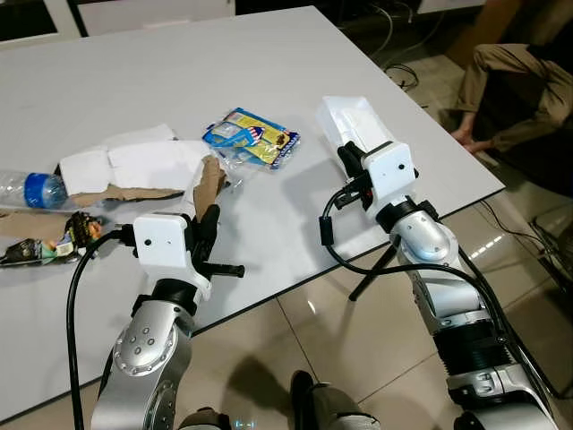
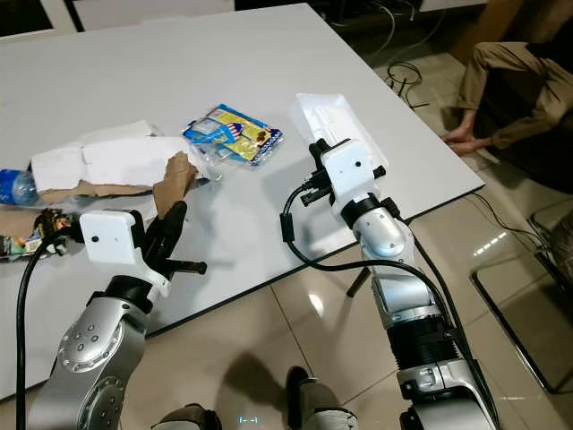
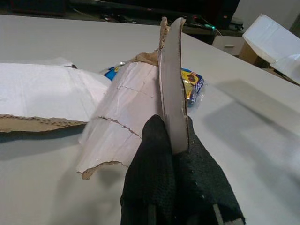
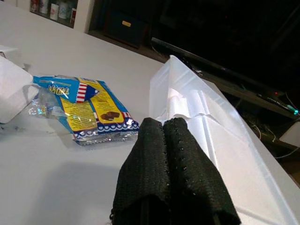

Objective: Picking trash to rubbish bin

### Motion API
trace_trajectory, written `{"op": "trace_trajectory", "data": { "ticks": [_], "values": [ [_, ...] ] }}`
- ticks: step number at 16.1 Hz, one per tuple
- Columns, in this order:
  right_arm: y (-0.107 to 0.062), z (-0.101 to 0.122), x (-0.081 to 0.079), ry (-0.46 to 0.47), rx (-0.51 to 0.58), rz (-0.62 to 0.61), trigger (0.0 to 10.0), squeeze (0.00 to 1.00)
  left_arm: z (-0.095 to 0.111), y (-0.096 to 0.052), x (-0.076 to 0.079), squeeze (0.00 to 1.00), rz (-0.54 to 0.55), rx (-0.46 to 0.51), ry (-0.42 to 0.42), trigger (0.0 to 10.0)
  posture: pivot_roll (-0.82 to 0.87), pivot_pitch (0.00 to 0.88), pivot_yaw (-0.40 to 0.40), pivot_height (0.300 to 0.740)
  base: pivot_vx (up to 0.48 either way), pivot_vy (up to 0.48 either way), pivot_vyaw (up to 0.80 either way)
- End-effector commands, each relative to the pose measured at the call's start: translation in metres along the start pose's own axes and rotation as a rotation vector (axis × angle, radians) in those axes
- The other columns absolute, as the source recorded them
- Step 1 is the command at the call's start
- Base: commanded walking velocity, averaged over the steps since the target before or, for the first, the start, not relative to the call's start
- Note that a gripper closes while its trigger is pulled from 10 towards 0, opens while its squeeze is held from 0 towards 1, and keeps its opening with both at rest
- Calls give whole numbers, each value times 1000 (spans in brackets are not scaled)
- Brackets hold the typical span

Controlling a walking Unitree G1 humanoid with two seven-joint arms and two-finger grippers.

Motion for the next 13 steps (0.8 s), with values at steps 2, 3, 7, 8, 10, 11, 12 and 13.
{"op": "trace_trajectory", "data": {
  "ticks": [2,3,7,8,10,11,12,13],
  "values": [
    [-4,0,6,-3,-9,-13,10000,0,-5,0,2,0,-1,-28,-10,10000,-40,186,-51,740,0,0,0],
    [-4,0,6,-3,-9,-14,10000,0,-5,-1,2,0,-1,-29,-9,10000,-41,189,-48,740,0,0,0],
    [-4,-1,6,0,-11,-16,10000,0,-5,-1,2,0,-1,-30,-4,10000,-40,188,-47,740,0,0,0],
    [-4,-1,5,0,-11,-17,10000,0,-5,-1,1,0,-1,-31,-3,10000,-40,188,-47,740,0,0,0],
    [-4,-2,6,-1,-13,-17,10000,0,-5,-1,1,0,-1,-33,-3,10000,-40,188,-47,740,0,0,0],
    [-4,-2,6,-1,-15,-18,10000,0,-6,0,2,0,0,-33,-4,10000,-40,188,-47,740,0,0,0],
    [-4,-2,6,-1,-15,-19,10000,0,-6,0,2,0,0,-34,-4,10000,-40,188,-47,740,0,0,0],
    [-4,-2,7,-1,-16,-19,10000,0,-6,0,2,0,0,-34,-5,10000,-40,188,-47,740,0,0,0]
  ]
}}
Point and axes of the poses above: a point about 5 cm out from each wrist's last joint towards the gripper, its own y axis pointing out of the wrist towards the gripper, its own z axis along the axis of the wrist's last joint, x = y × z, the point moved 3 cm from there along y, pointing out of the wrist towards the gripper, and after that the axes turned 2 degrees about y, right-handed, at the moved point
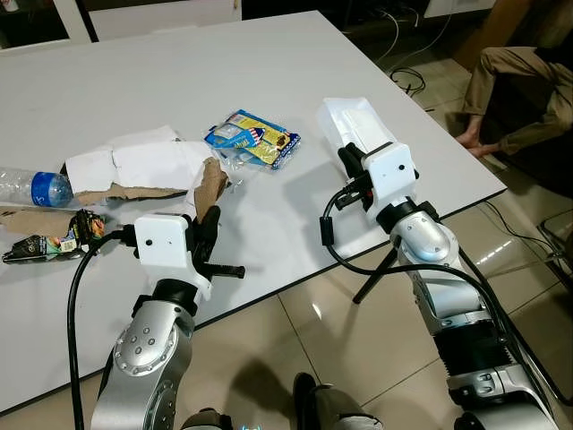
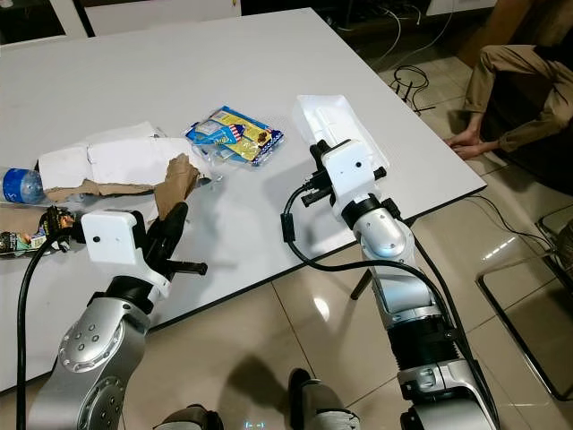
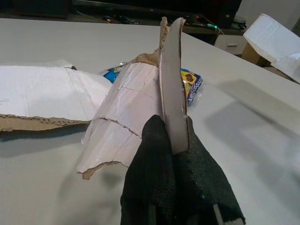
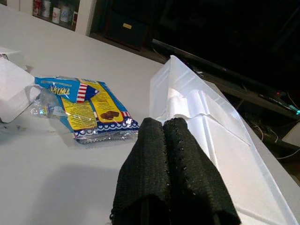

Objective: Picking trash to rubbish bin

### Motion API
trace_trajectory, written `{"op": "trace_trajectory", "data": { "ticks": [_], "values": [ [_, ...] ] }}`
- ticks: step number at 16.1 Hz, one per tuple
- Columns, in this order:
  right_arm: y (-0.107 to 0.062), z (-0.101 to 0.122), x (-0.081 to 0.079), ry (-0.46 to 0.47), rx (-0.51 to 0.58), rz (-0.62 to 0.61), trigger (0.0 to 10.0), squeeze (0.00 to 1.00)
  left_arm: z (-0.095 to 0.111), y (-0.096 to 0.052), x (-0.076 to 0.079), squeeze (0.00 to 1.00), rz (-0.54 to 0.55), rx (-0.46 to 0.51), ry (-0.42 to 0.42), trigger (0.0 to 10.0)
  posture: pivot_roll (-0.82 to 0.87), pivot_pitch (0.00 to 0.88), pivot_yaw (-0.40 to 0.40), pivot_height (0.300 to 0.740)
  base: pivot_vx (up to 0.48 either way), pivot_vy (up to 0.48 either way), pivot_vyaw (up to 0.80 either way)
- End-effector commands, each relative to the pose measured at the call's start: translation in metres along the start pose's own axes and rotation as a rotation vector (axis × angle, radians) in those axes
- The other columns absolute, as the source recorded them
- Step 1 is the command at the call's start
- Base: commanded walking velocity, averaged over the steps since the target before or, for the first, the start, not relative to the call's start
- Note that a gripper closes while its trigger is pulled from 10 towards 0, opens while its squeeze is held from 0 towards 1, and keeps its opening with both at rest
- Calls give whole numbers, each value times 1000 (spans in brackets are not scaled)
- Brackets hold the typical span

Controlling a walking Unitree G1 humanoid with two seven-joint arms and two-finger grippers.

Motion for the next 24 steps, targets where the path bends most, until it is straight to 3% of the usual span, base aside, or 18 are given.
{"op": "trace_trajectory", "data": {
  "ticks": [1,19,24],
  "values": [
    [-3,-1,6,-2,-6,-17,10000,0,-5,0,1,0,0,-27,-6,10000,-40,188,-47,740,0,0,0],
    [-3,-2,6,-6,-11,-16,10000,0,-9,0,0,0,8,-41,3,10000,-39,185,-47,740,-420,0,0],
    [-3,-3,5,-5,-11,-18,10000,0,-9,1,-3,0,18,-37,4,10000,-36,181,-46,740,-133,0,0]
  ]
}}
Point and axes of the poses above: a point about 5 cm out from each wrist's last joint towards the gripper, its own y axis pointing out of the wrist towards the gripper, its own z axis along the axis of the wrist's last joint, x = y × z, the point moved 3 cm from there along y, pointing out of the wrist towards the gripper, and after that the axes turned 2 degrees about y, right-handed, at the moved point
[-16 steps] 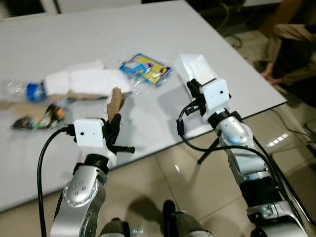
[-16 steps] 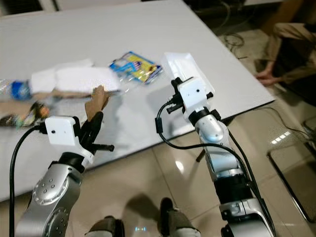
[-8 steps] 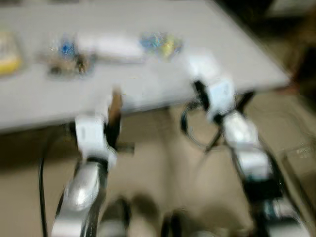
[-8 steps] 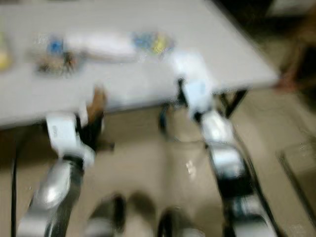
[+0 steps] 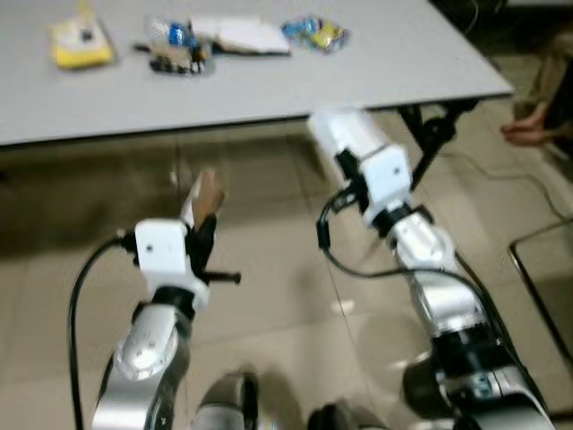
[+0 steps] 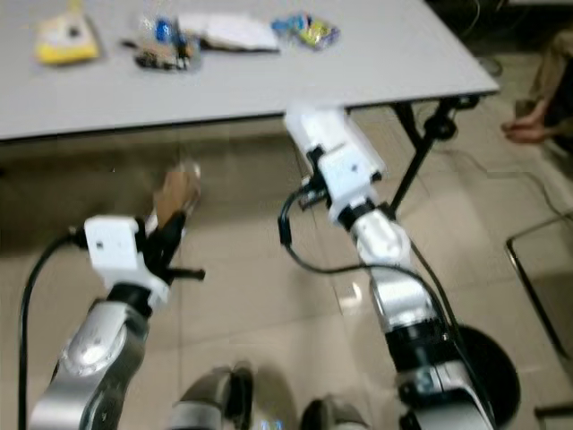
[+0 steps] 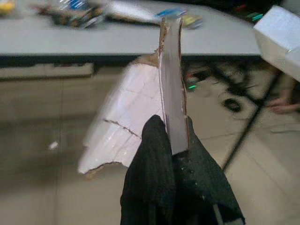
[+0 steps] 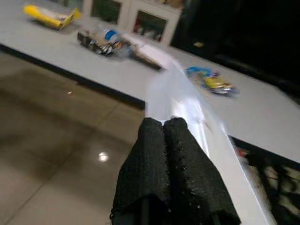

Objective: Picking trash to rubbish bin

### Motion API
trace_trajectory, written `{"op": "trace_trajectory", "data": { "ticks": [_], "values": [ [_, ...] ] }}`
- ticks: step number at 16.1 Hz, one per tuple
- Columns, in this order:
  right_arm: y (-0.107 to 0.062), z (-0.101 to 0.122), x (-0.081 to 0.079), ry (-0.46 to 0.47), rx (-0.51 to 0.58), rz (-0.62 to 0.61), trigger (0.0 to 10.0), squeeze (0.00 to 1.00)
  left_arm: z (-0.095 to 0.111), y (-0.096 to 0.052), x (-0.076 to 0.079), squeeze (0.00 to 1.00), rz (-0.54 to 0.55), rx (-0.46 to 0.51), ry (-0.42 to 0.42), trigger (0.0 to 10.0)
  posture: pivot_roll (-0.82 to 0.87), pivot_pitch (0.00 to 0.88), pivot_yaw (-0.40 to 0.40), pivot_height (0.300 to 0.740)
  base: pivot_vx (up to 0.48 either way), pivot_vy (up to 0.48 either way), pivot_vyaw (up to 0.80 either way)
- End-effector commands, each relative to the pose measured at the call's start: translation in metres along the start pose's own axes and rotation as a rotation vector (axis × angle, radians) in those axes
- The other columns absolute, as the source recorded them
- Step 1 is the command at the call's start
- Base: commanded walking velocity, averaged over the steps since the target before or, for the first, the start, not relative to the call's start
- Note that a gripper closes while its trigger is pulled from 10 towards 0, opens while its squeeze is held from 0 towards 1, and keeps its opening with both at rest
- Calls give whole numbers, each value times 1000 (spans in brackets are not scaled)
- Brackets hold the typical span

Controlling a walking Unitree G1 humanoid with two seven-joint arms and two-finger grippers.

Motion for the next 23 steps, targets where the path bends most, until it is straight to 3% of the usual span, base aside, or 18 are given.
{"op": "trace_trajectory", "data": {
  "ticks": [1,4,23],
  "values": [
    [-1,3,8,-7,9,-25,10000,0,3,2,1,0,-6,9,3,10000,-36,181,-46,740,0,0,0],
    [-2,1,8,-3,0,-30,10000,0,4,2,-3,0,5,16,-24,10000,-38,181,-42,740,0,0,0],
    [-3,-1,9,-1,-12,-33,10000,0,5,5,-4,0,9,16,-43,10000,-42,187,-40,740,0,0,-800]
  ]
}}
Point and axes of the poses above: a point about 5 cm out from each wrist's last joint towards the gripper, its own y axis pointing out of the wrist towards the gripper, its own z axis along the axis of the wrist's last joint, x = y × z, the point moved 3 cm from there along y, pointing out of the wrist towards the gripper, and after that the axes turned 2 degrees about y, right-handed, at the moved point
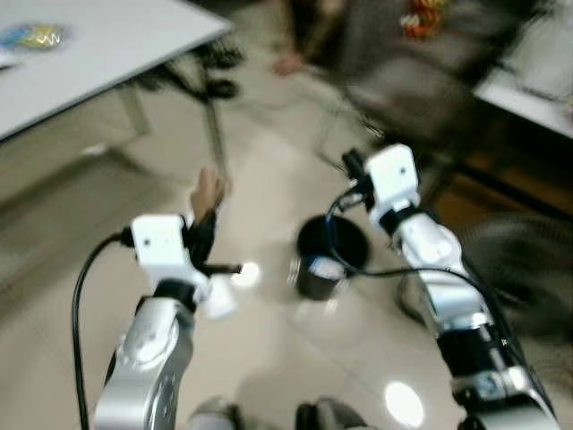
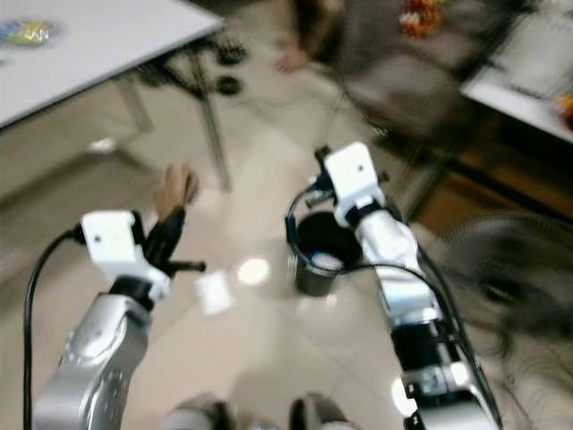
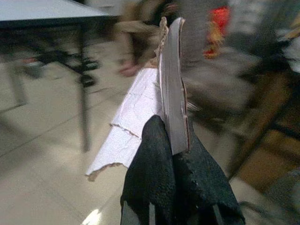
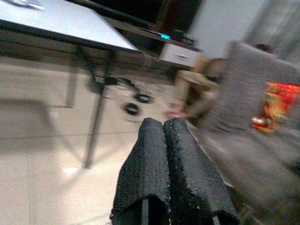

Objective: Picking trash to rubbish bin

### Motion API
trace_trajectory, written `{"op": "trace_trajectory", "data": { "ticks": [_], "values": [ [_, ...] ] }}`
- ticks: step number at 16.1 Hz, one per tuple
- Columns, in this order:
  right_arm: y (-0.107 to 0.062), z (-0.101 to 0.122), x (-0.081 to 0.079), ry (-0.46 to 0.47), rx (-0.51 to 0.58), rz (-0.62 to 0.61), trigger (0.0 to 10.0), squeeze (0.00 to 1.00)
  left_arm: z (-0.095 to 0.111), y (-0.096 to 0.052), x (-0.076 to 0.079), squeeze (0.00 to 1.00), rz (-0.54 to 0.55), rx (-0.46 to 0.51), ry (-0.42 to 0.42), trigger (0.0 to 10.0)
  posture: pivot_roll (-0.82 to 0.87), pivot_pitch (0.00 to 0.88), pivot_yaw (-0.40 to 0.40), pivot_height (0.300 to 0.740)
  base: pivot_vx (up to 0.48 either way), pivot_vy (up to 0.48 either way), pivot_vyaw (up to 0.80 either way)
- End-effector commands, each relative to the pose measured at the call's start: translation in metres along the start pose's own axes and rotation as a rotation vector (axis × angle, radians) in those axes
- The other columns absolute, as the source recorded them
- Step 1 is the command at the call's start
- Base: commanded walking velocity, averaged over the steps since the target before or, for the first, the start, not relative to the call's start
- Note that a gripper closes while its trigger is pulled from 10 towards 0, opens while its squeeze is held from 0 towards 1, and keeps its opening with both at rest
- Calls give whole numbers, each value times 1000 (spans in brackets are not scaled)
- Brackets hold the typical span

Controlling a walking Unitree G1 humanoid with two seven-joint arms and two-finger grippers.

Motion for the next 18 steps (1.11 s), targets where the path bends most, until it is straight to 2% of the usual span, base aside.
{"op": "trace_trajectory", "data": {
  "ticks": [1,9,18],
  "values": [
    [-1,0,0,5,-4,-1,10000,0,-2,-3,-2,0,10,-10,0,10000,-42,187,-42,740,0,0,-800],
    [-1,-2,-1,4,-6,0,10000,0,-2,-1,-5,0,15,-10,2,10000,-42,185,-39,740,0,0,-781],
    [-1,-2,-5,9,-3,17,10000,0,-1,1,-14,0,55,-11,7,10000,-37,183,-38,740,0,0,0]
  ]
}}
Point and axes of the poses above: a point about 5 cm out from each wrist's last joint towards the gripper, its own y axis pointing out of the wrist towards the gripper, its own z axis along the axis of the wrist's last joint, x = y × z, the point moved 3 cm from there along y, pointing out of the wrist towards the gripper, and after that the axes turned 2 degrees about y, right-handed, at the moved point
